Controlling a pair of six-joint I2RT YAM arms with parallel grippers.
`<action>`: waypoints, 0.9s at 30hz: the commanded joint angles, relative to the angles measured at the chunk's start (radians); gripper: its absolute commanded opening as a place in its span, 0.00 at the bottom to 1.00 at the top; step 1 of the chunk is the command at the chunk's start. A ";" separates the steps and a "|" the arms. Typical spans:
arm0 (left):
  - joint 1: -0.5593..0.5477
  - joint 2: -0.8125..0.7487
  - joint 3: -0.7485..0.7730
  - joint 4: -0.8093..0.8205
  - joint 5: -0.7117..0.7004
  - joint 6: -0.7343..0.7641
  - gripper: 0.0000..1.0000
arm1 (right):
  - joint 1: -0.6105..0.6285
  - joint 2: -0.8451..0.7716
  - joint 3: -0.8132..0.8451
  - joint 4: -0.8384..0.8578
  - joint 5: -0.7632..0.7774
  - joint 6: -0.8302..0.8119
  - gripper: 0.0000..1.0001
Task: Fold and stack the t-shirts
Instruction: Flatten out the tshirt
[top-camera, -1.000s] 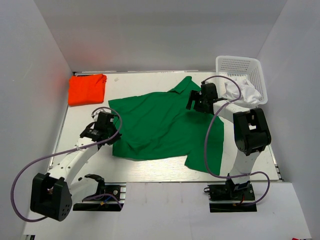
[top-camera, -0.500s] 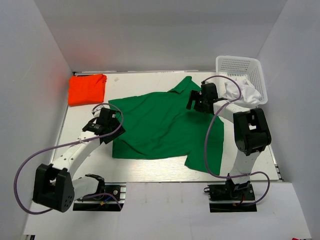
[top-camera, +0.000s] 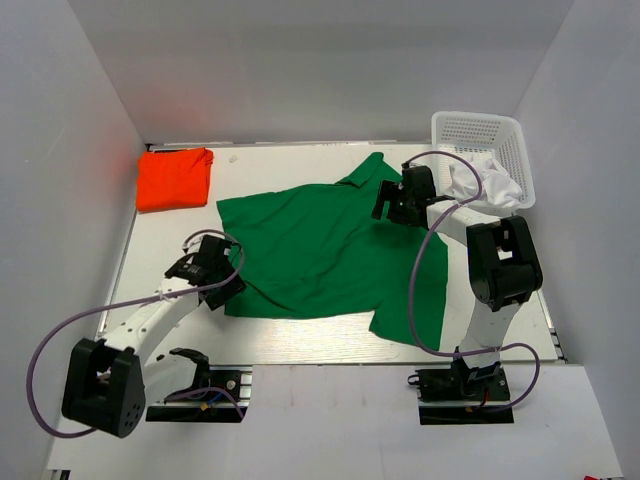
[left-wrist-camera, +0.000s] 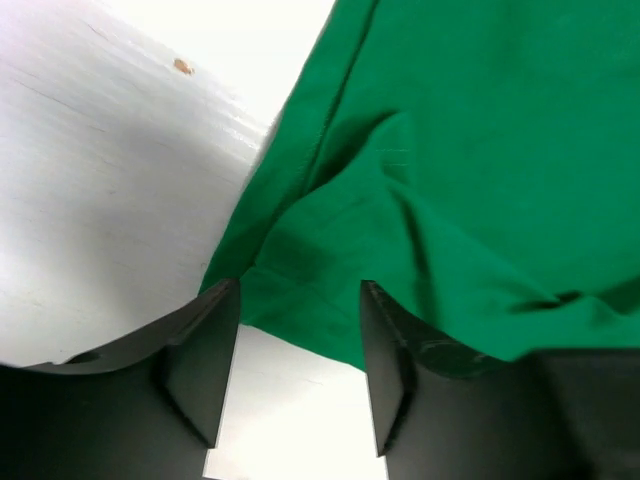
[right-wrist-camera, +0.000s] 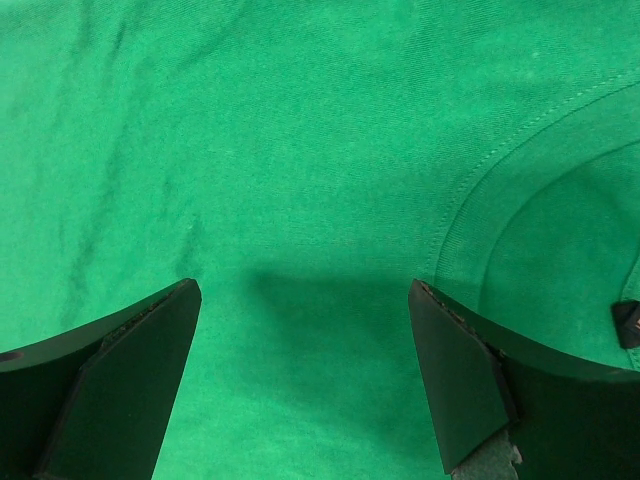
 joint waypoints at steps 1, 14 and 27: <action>-0.006 0.040 -0.005 0.030 0.024 -0.006 0.60 | -0.008 -0.009 0.007 0.004 -0.025 -0.007 0.90; -0.006 0.112 -0.033 0.053 0.029 0.014 0.38 | -0.005 -0.007 0.012 -0.004 -0.022 -0.008 0.90; -0.006 0.155 -0.042 0.079 0.027 0.023 0.01 | -0.008 -0.020 0.003 0.002 -0.034 -0.007 0.90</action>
